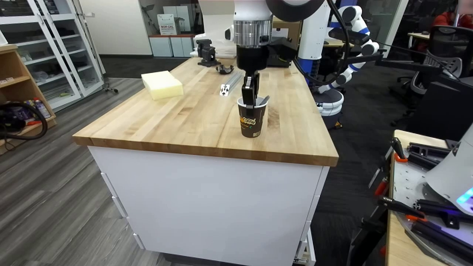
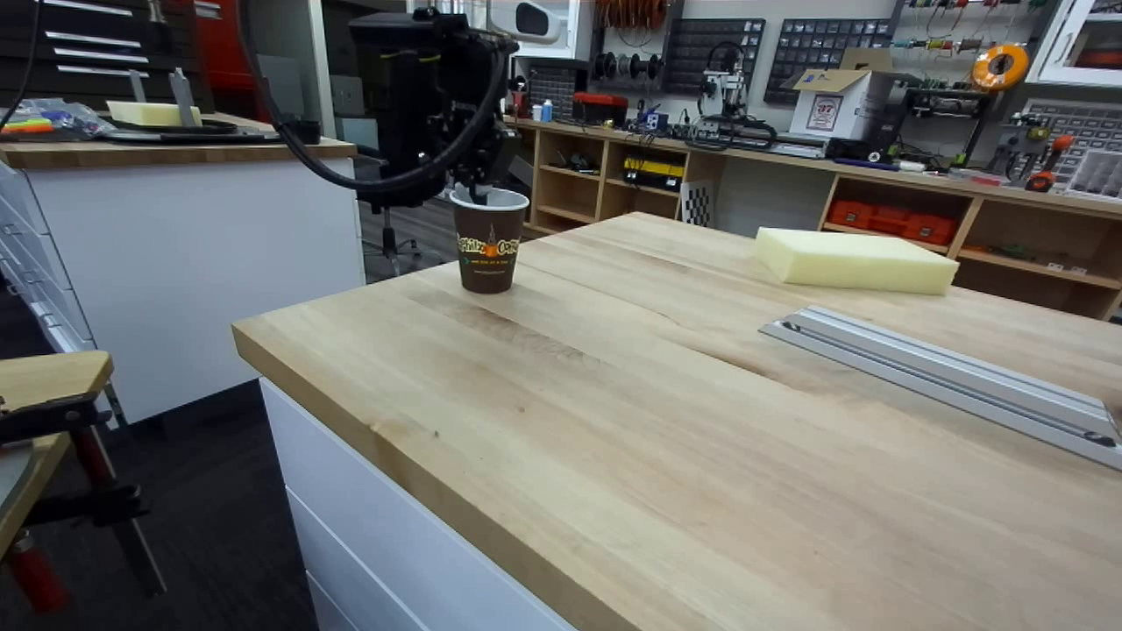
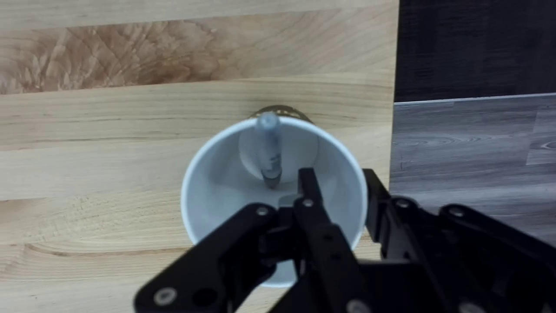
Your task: Slide the cup to the left
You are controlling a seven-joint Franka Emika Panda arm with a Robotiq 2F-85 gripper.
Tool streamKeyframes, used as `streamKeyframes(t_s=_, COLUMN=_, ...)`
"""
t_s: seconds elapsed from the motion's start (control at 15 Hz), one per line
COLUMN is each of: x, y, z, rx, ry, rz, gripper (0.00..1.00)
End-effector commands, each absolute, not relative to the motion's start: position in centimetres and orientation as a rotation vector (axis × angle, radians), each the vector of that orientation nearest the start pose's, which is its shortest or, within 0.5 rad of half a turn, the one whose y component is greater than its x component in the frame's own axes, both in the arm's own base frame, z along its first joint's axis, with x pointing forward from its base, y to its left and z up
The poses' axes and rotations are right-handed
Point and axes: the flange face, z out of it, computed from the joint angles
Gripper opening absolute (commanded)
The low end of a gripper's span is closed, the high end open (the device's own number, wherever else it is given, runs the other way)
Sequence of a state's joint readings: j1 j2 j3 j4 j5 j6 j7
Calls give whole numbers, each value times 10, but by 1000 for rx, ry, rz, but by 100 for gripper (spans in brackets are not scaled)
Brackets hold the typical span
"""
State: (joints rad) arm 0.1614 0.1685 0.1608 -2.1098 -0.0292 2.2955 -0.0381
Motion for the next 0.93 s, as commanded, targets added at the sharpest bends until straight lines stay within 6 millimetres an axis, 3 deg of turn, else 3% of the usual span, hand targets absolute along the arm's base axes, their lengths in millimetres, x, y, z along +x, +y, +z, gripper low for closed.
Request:
streamKeyframes(t_s=0.0, x=530, y=168, z=356, rx=-3117, ry=-643, rz=-23, gripper=61)
streamKeyframes(t_s=0.4, x=528, y=152, z=395, rx=-3127, ry=-612, rz=17, gripper=98)
streamKeyframes(t_s=0.67, x=531, y=125, z=444, rx=-3142, ry=-506, rz=-63, gripper=100)
streamKeyframes(t_s=0.73, x=536, y=142, z=417, rx=-3140, ry=-543, rz=-43, gripper=100)
streamKeyframes(t_s=0.87, x=536, y=130, z=437, rx=-3148, ry=-505, rz=-80, gripper=100)
